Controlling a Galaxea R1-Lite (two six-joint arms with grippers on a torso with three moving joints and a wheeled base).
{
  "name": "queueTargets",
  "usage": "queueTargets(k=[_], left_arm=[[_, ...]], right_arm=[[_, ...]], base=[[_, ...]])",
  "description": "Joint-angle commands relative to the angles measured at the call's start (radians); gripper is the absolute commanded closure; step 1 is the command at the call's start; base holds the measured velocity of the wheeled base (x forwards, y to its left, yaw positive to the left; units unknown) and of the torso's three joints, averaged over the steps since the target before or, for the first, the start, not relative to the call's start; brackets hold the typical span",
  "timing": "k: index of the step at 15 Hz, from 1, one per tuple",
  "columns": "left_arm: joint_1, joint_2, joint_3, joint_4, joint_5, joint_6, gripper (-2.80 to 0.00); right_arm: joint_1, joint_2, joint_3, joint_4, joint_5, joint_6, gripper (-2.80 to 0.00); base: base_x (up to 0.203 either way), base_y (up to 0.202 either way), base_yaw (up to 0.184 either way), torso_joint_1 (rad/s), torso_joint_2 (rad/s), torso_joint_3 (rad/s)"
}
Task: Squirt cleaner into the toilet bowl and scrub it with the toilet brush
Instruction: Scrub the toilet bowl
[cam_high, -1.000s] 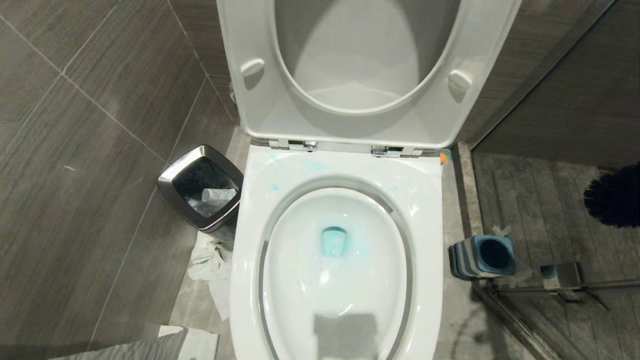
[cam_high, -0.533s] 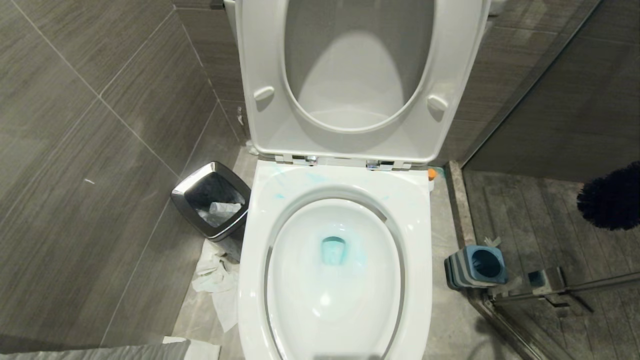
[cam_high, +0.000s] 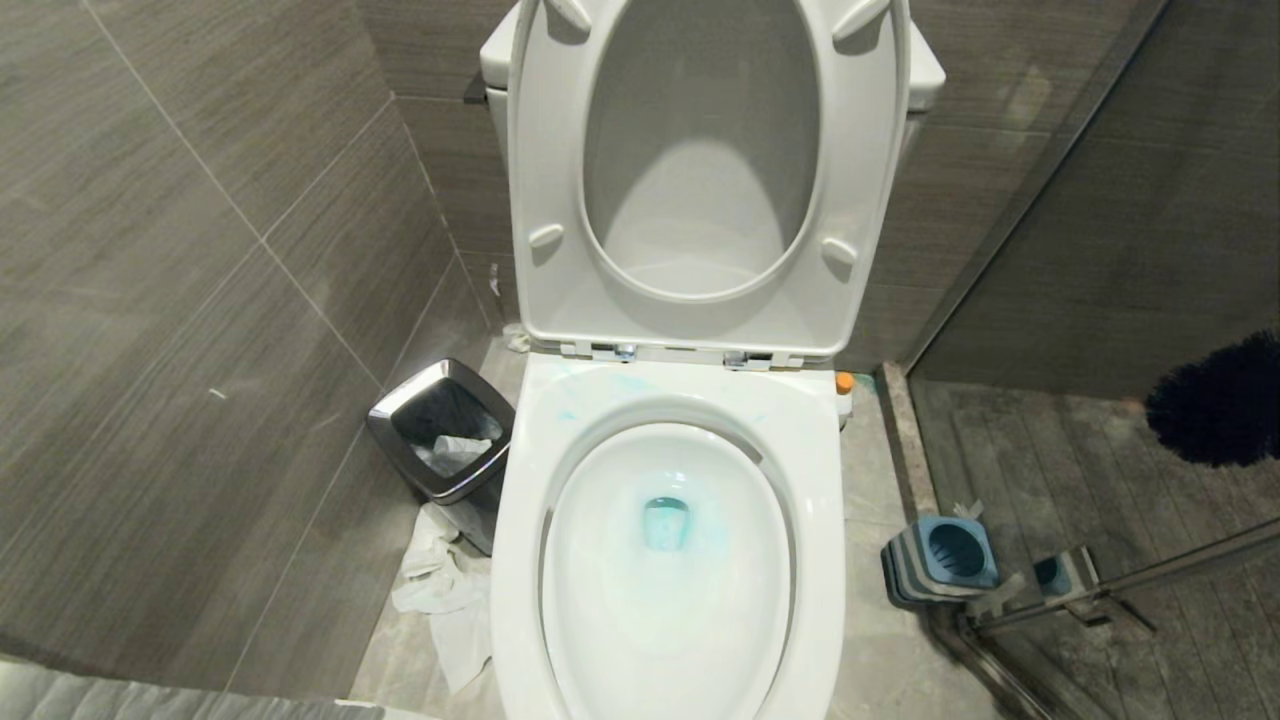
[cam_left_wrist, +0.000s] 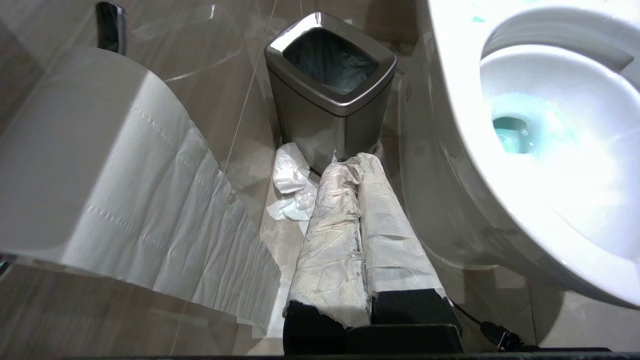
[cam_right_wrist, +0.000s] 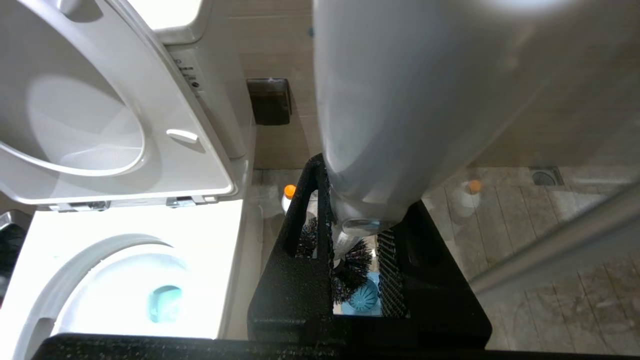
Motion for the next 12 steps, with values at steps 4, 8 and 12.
queueTargets(k=[4,8,12], left_arm=[[0.0,0.001,0.008,0.0,0.001,-0.001,0.0],[0.0,0.001,0.008,0.0,0.001,-0.001,0.0],[0.0,0.001,0.008,0.0,0.001,-0.001,0.0]], right_arm=[[0.006,0.08,0.003,-0.003,0.001,0.013,0.0],[0.14,0.213,-0.016,-0.047,-0.077,0.057,0.0],[0.551,0.425,-0.064,-0.153,-0.416,0.06,0.0]], base=[[0.0,0.0,0.0,0.002,0.0,0.201],[0.0,0.0,0.0,0.0,0.0,0.08],[0.0,0.0,0.0,0.0,0.0,0.0]])
